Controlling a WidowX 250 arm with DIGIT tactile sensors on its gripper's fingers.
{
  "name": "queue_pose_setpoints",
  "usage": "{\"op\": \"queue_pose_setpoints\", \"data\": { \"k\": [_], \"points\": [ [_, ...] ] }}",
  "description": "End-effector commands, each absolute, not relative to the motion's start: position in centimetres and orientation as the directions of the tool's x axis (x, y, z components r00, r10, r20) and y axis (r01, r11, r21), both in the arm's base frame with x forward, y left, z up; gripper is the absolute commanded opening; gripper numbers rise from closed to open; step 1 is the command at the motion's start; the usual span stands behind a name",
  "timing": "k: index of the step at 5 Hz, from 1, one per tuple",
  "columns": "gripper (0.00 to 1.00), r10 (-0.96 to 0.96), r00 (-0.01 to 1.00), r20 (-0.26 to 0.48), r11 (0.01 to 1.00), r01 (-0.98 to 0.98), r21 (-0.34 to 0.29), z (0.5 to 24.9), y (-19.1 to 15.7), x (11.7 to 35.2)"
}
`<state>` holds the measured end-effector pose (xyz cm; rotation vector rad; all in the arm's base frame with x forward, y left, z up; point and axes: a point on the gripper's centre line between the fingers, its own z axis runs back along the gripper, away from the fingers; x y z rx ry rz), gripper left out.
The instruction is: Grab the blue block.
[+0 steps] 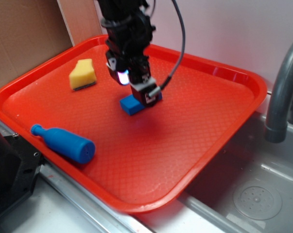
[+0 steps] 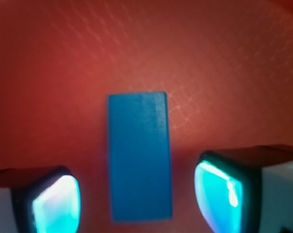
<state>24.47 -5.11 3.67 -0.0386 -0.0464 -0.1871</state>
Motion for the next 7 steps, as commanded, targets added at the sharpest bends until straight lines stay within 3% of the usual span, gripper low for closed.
{"op": "queue_pose_setpoints", "data": {
  "k": [1, 2, 3, 4, 5, 6, 7],
  "points": [
    [0.0, -0.172, 0.981, 0.091, 0.985, 0.173, -0.01, 3.1, -5.9, 24.9],
    [0.0, -0.158, 0.978, 0.137, 0.986, 0.163, -0.026, 5.7, -5.0, 24.2],
    [0.0, -0.106, 0.981, 0.165, 0.994, 0.109, -0.008, 10.0, -3.2, 23.6],
    [0.0, -0.037, 0.989, 0.144, 0.999, 0.042, -0.028, 14.9, -1.1, 21.7],
    [0.0, 0.066, 0.988, 0.142, 0.998, -0.066, -0.009, 17.5, 0.4, 20.4],
    [0.0, 0.228, 0.966, 0.122, 0.974, -0.226, -0.03, 19.0, 2.4, 20.0],
    [0.0, 0.315, 0.945, 0.092, 0.948, -0.309, -0.076, 18.9, 3.7, 20.1]
  ]
}}
